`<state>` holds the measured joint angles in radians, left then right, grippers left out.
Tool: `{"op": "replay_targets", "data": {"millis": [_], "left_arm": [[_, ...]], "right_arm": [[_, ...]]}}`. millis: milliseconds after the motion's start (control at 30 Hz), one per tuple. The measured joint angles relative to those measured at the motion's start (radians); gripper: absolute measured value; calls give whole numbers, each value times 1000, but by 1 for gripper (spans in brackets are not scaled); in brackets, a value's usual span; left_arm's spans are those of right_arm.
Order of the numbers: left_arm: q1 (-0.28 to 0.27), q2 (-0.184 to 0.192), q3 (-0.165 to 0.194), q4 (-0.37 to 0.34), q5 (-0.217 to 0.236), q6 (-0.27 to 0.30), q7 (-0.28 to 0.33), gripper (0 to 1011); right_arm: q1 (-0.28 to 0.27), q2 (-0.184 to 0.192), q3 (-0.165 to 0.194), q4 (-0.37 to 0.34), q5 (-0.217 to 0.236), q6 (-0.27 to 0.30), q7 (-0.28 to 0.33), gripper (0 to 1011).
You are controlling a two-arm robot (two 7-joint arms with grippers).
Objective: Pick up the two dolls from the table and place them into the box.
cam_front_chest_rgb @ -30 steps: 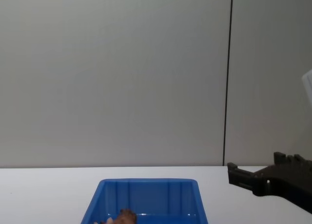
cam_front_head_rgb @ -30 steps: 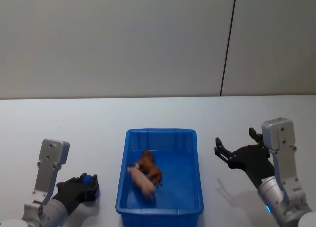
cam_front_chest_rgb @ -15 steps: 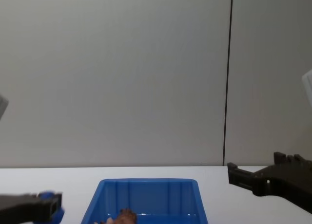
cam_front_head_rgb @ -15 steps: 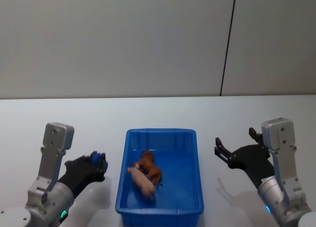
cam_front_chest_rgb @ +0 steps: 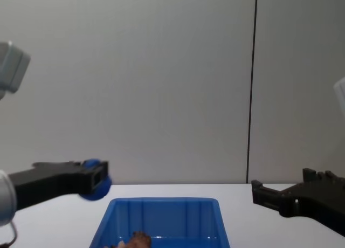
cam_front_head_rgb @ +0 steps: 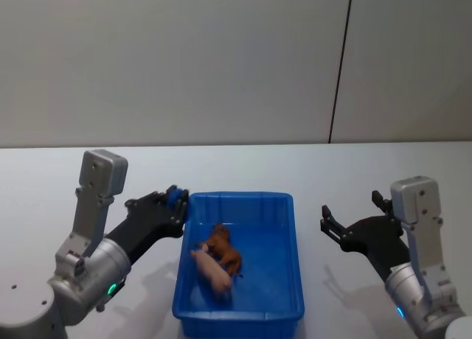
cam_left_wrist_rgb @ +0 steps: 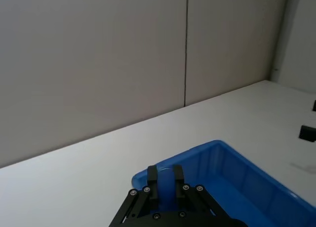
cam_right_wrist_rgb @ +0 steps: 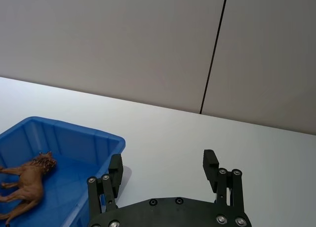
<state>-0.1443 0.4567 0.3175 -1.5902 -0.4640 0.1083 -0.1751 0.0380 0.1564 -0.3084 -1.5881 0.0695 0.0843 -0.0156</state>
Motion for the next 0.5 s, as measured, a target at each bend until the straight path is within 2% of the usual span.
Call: {"op": "replay_targets", "data": {"millis": [300,433,500], "left_arm": [[-42,-24,7,29,-11,-34,-136,183],[-58,-34,11,47,-24,-43,-196,248],[-68,-41,14,60,-33,-47,-235,317]], "right_arm": [[0,0,0,0,0,0,0,1001],[0,0,0,0,0,0,0,1001],[0,0,0,0,0,0,0,1001]]}}
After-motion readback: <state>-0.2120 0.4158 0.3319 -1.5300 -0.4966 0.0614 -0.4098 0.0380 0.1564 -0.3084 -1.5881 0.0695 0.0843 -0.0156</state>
